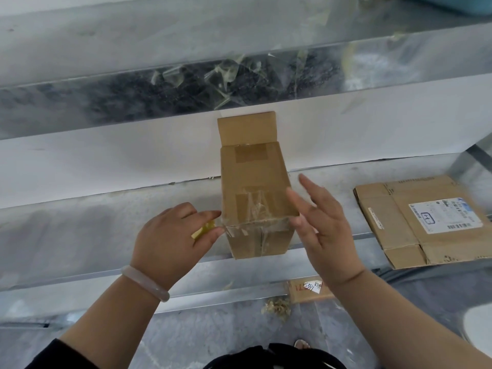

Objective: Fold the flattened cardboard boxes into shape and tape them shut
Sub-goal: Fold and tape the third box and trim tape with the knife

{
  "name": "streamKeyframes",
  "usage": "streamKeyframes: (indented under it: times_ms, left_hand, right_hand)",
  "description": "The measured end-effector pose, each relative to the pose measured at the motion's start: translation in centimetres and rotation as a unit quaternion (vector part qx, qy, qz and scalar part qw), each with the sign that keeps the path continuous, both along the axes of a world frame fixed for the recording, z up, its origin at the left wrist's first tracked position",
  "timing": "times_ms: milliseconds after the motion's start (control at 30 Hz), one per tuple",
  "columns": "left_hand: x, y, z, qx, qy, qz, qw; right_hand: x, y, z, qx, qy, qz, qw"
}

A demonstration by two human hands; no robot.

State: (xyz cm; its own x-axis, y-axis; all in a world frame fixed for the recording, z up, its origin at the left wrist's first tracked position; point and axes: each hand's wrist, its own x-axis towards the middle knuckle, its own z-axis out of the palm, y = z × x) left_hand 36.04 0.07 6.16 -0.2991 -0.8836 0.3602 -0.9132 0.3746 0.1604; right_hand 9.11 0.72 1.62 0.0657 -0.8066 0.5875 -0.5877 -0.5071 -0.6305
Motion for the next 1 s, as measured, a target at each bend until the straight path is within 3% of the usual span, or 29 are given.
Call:
streamKeyframes:
  times_ms: [67,267,333,533,733,900,1000]
  left_hand:
    - [0.0,0.0,-0.1,0.003,0.006,-0.001,1.0]
    - [0.1,-0.1,-0.2,0.022,0.036,0.004,0.999]
    - [0.2,-0.2,-0.3,0.021,0.04,0.001,0.999]
    - [0.3,-0.4,-0.7,0.028,0.07,-0.012,0.997]
    - [0.6,-0.7,-0.7,0.04,0.086,-0.028,0.995]
    - [0.7,-1.0,-0.7,0.006,0.071,-0.052,0.996]
    - [0.6,-1.2,-0.8,-0.013,0.064,-0.055,0.996]
  right_hand:
    - [0.0,-1.0,-0.5,-0.06,0.083,0.039,0.994]
    - [-1.0,-2.2,-1.1,-0.12,0.172,0.063,0.976]
    - [-1.5,-2.1,-1.1,-0.101,0.197,0.079,0.972]
    - [-1.3,-1.2,-1.1,-0.012,0.141,0.09,0.986]
    - [-2.9,-1.3,0.5,-0.002,0.217,0.131,0.967]
    - [-0.4,-0.9,4.5,-0.056,0.324,0.0,0.944]
    - [4.1,-0.8,5.1,-0.069,0.354,0.02,0.932]
